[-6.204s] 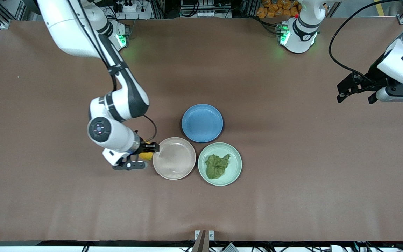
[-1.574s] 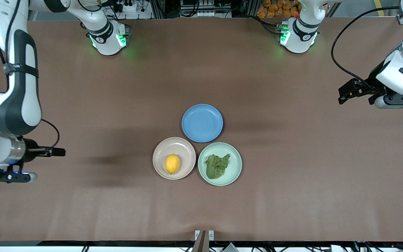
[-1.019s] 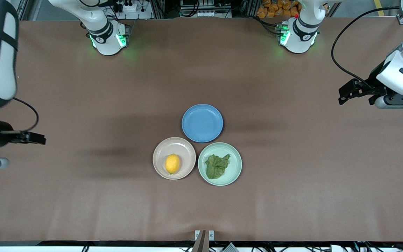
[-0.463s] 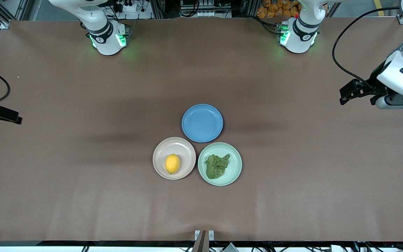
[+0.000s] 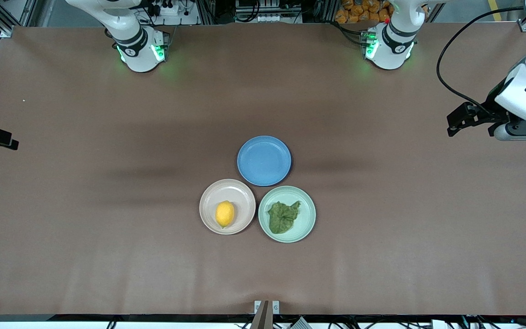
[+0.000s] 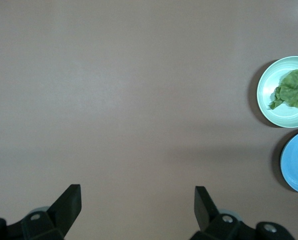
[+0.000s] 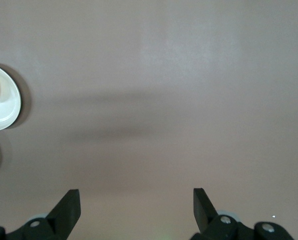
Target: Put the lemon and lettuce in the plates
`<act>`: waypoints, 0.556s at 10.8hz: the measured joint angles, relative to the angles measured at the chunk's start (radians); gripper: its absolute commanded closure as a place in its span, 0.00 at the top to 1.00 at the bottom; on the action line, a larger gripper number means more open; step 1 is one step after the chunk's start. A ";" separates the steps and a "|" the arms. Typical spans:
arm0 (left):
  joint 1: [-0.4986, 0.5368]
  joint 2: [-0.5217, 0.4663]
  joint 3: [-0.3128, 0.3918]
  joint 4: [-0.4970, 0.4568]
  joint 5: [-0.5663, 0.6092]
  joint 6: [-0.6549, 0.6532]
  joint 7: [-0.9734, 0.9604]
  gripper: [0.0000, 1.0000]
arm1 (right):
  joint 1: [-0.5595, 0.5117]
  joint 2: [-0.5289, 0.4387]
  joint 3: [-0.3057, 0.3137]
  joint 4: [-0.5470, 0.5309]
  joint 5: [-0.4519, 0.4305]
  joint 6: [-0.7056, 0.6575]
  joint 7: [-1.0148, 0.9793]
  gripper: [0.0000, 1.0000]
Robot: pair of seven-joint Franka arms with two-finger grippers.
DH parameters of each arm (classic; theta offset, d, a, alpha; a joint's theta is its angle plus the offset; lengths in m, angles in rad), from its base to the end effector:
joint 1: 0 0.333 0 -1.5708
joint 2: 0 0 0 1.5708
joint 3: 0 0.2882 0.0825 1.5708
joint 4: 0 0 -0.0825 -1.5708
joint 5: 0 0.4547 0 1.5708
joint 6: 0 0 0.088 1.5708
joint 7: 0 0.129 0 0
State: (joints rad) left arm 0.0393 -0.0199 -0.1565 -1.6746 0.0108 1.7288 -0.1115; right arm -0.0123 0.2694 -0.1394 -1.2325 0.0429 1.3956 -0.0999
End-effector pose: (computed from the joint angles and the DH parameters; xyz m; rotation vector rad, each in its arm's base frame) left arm 0.6298 -0.0736 0.5446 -3.1341 0.0111 -0.1175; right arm 0.6723 -0.0845 0.5663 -3.1184 0.0678 0.1598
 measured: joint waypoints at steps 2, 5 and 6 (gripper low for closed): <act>0.001 0.000 0.000 0.002 0.000 0.000 0.000 1.00 | -0.012 -0.033 0.030 -0.053 -0.008 0.006 0.033 1.00; 0.001 -0.001 0.000 0.020 0.000 0.000 0.000 1.00 | -0.028 -0.086 0.057 -0.138 -0.018 0.046 0.047 1.00; 0.001 -0.001 0.000 0.031 0.000 0.000 0.000 1.00 | -0.030 -0.094 0.057 -0.151 -0.018 0.052 0.047 1.00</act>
State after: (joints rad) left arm 0.0407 -0.0209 -0.1565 -1.6434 0.0111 1.7288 -0.1115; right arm -0.0427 0.1751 -0.0824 -1.3839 0.0249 1.4476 -0.0531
